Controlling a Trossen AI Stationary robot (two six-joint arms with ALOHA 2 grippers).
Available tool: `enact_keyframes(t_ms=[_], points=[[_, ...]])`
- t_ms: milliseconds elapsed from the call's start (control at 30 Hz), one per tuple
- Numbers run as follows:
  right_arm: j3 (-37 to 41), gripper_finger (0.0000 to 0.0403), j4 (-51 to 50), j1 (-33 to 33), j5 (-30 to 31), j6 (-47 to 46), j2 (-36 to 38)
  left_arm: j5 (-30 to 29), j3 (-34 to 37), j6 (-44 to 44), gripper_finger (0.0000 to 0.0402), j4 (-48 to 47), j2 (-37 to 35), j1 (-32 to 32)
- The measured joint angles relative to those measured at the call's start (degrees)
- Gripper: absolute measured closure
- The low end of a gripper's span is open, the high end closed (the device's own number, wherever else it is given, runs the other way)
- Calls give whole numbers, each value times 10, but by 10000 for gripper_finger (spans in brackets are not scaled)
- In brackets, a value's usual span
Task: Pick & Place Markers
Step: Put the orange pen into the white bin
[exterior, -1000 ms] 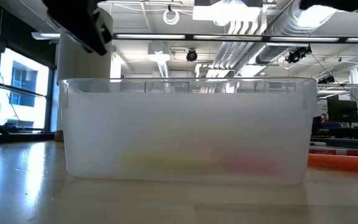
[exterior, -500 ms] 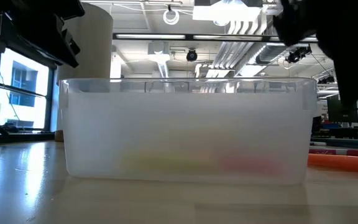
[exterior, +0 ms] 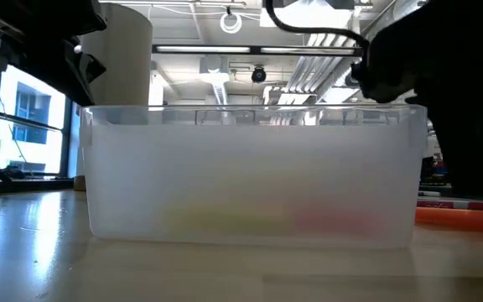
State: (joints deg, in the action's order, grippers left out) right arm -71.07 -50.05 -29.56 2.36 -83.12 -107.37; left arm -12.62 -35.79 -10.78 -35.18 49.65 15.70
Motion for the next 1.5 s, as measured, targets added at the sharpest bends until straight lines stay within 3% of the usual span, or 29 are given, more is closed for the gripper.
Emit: enact_keyframes(t_ms=[267,467,600,700,867,1000,1167,1300,1500], points=[[-3,313,-3,0,-32,-6,-48,0,0,5,401,-34,0,0],[-4,372,-24,1,-38,-19,-59,-6,0,10,401,-37,-7,0],[-2,378,-41,-3,-46,-39,-42,-28,0,26,401,-36,-8,-5],[3,378,-67,-15,-42,-74,-13,-11,0,40,401,-39,-9,-32],[-16,378,-70,-26,36,-94,68,35,-1,76,401,-36,-13,-89],[-73,378,-60,-14,110,-17,94,66,-1,98,401,-35,-13,-126],[-121,378,3,24,129,140,67,86,-1,106,401,-33,-12,-154],[-128,378,51,52,83,223,23,95,-1,106,401,-33,-12,-158],[-123,378,69,61,17,265,-30,109,-1,106,401,-35,-12,-157]])
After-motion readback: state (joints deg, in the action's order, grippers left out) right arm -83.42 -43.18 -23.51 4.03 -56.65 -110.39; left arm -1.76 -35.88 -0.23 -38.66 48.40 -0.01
